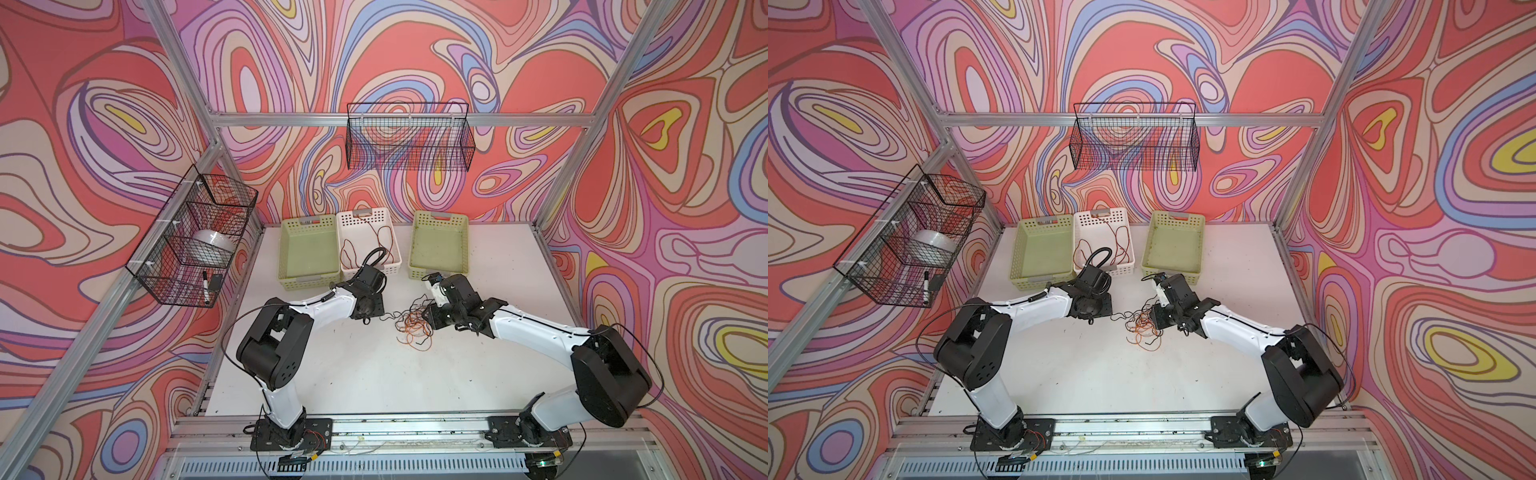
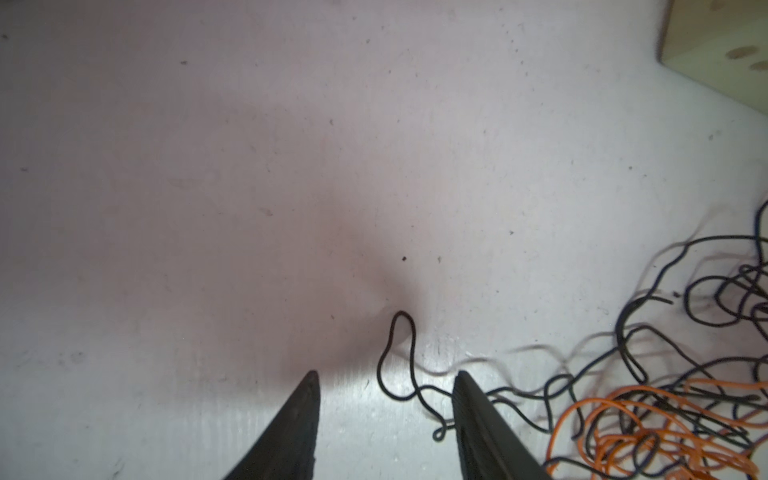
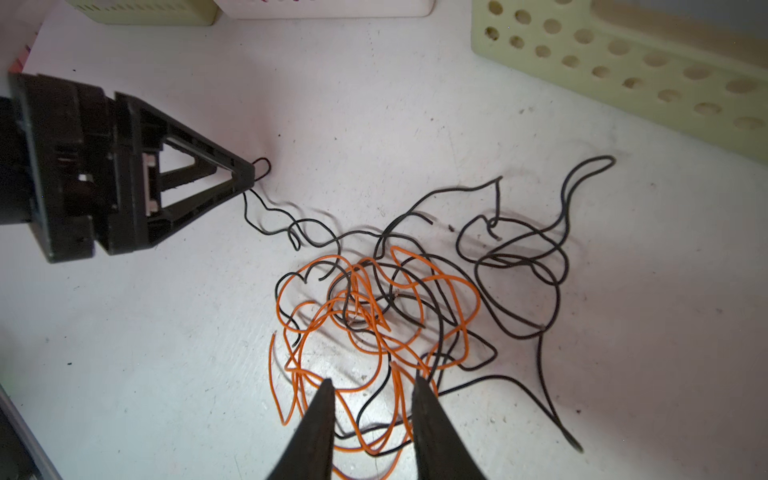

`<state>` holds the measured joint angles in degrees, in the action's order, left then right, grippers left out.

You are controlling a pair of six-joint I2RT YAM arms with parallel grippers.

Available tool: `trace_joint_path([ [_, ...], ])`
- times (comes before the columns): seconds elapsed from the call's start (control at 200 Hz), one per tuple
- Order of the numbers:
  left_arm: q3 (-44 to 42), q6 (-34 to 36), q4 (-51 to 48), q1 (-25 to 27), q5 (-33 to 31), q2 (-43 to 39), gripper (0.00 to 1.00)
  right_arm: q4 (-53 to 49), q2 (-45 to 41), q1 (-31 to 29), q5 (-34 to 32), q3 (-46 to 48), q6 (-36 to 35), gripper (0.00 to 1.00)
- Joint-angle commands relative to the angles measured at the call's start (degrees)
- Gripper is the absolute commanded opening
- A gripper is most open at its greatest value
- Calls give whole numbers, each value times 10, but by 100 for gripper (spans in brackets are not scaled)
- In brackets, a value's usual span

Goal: Untangle the cables
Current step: 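Grasp a black wire end with the left gripper while the right gripper holds the pile, then lift the black wire high above the pile with the left gripper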

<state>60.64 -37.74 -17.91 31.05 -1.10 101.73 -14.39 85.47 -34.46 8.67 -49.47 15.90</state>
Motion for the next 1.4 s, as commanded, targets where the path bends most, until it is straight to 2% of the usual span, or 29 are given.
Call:
trace_joint_path([
  [0.0,-2,-13,20,2,17,14,45,8,-5,-2,4,5,5,31],
  [0.075,-7,-14,23,3,26,16,39,9,-5,-1,4,6,5,30],
  [0.225,-6,-11,52,4,47,22,35,10,-5,-1,11,5,1,31],
  [0.3,-4,-4,56,5,62,26,29,23,-15,-3,21,10,-5,31],
  [0.571,-2,4,60,7,73,34,15,28,-24,-5,24,8,-24,32],
  [0.746,-2,16,61,8,76,20,0,45,-32,-5,35,17,-27,32],
  [1.041,-5,106,84,56,57,-100,0,113,-57,-11,50,42,-58,47],
  [1.252,-10,156,130,96,74,-182,0,162,-43,-12,69,56,-72,52],
  [1.392,0,178,160,120,77,-217,0,237,-61,-12,76,101,-71,54],
])
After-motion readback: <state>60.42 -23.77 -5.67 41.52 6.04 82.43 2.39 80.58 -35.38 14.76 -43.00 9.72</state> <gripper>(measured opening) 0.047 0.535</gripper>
